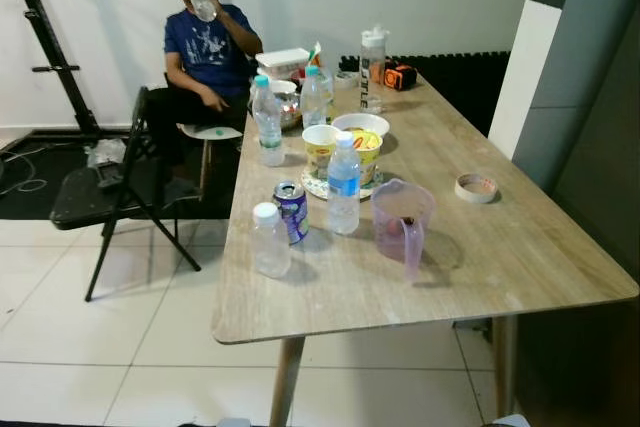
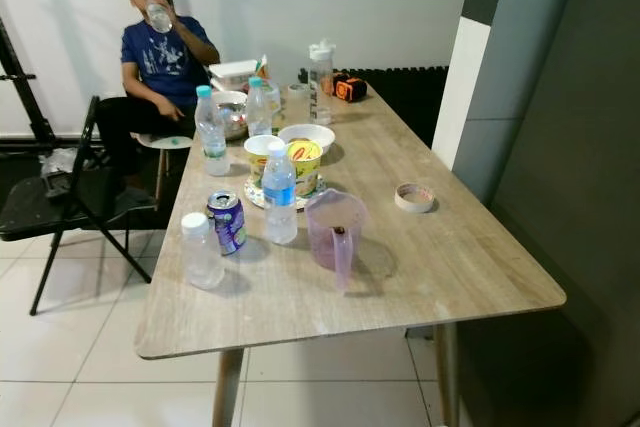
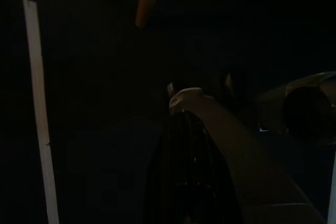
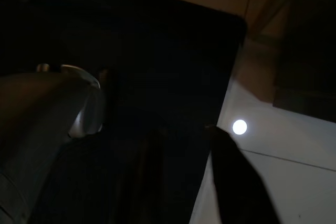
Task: Restocking fridge
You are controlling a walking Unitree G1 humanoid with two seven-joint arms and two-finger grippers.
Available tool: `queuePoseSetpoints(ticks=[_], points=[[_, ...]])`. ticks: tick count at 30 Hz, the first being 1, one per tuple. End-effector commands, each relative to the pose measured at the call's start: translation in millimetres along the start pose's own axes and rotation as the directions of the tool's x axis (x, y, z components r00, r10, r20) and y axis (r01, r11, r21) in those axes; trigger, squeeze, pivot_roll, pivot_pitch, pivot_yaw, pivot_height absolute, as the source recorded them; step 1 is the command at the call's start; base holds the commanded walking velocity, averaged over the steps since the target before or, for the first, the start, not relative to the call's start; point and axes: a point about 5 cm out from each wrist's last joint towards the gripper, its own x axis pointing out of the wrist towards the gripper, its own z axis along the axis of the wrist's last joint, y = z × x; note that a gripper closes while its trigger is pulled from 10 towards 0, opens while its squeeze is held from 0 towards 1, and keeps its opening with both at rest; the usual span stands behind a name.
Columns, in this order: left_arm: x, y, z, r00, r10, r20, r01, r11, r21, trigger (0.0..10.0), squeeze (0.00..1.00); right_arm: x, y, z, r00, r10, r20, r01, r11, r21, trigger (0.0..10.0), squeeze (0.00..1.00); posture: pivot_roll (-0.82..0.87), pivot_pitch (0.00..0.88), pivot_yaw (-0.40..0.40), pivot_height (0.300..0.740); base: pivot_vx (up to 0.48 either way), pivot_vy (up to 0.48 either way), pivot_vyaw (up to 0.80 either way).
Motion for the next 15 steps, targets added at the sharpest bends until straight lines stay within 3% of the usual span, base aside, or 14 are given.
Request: queuePoseSetpoints(ticks=[1,5,8,10,15], points=[[-0.3,2.8,1,1.000,0.010,0.000,-0.010,1.000,0.000,10.0,0.00,0.8,1.4,4,1.000,0.000,0.019,0.000,1.000,0.015,10.0,1.00,-0.10,0.000,0.007,0.740,0.000,0.000,0.00],[-0.3,2.8,2,1.000,0.010,0.002,-0.010,1.000,-0.002,10.0,0.00,0.3,0.7,5,0.999,0.026,0.040,-0.028,0.998,0.060,10.0,1.00,-0.10,0.000,0.008,0.740,0.000,0.000,0.00],[-0.4,2.9,1,1.000,0.010,0.002,-0.010,1.000,-0.002,10.0,0.00,0.1,2.7,10,0.993,0.088,0.076,-0.095,0.991,0.098,10.0,1.00,-0.10,0.000,0.008,0.740,0.000,0.000,0.00],[-0.5,3.1,1,1.000,0.010,0.001,-0.010,1.000,-0.005,10.0,0.00,-0.2,6.9,18,0.974,0.179,0.138,-0.198,0.970,0.140,10.0,1.00,-0.10,0.000,0.008,0.740,0.000,0.000,0.00],[-0.6,3.2,0,1.000,0.009,0.001,-0.009,1.000,-0.007,10.0,0.00,-1.1,9.1,24,0.951,0.251,0.179,-0.278,0.950,0.141,10.0,1.00,-0.10,0.000,0.009,0.740,0.000,0.000,0.00]])
